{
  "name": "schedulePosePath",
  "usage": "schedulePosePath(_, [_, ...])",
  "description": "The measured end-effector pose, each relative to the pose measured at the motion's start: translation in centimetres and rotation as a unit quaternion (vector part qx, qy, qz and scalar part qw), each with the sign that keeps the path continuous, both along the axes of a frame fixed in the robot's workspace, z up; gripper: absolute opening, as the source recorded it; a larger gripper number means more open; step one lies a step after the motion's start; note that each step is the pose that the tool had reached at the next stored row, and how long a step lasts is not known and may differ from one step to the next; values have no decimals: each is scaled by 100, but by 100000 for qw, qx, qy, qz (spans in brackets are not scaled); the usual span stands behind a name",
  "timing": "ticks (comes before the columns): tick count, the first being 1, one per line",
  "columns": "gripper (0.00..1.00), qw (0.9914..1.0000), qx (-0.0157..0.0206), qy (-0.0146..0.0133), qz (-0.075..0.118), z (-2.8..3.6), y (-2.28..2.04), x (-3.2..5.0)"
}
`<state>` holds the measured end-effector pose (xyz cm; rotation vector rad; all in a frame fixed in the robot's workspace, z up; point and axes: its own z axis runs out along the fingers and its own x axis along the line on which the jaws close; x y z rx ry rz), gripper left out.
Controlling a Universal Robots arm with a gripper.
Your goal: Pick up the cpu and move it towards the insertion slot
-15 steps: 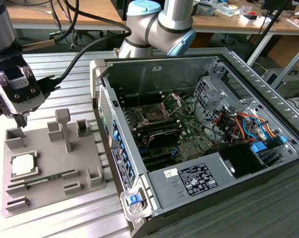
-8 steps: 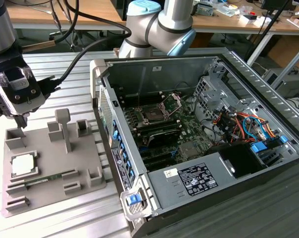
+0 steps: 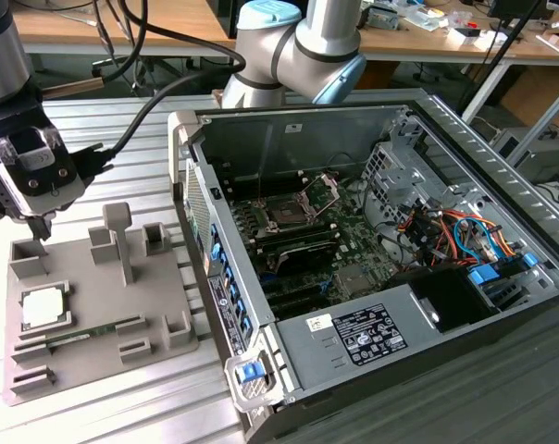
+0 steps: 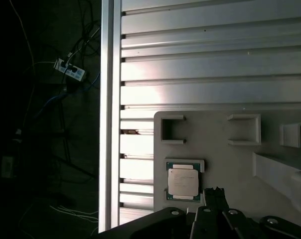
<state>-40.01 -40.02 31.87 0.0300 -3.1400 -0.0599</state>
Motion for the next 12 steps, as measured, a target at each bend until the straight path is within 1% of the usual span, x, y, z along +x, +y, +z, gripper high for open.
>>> schedulePosePath(12, [11, 100000, 2, -5, 0, -22, -7, 0])
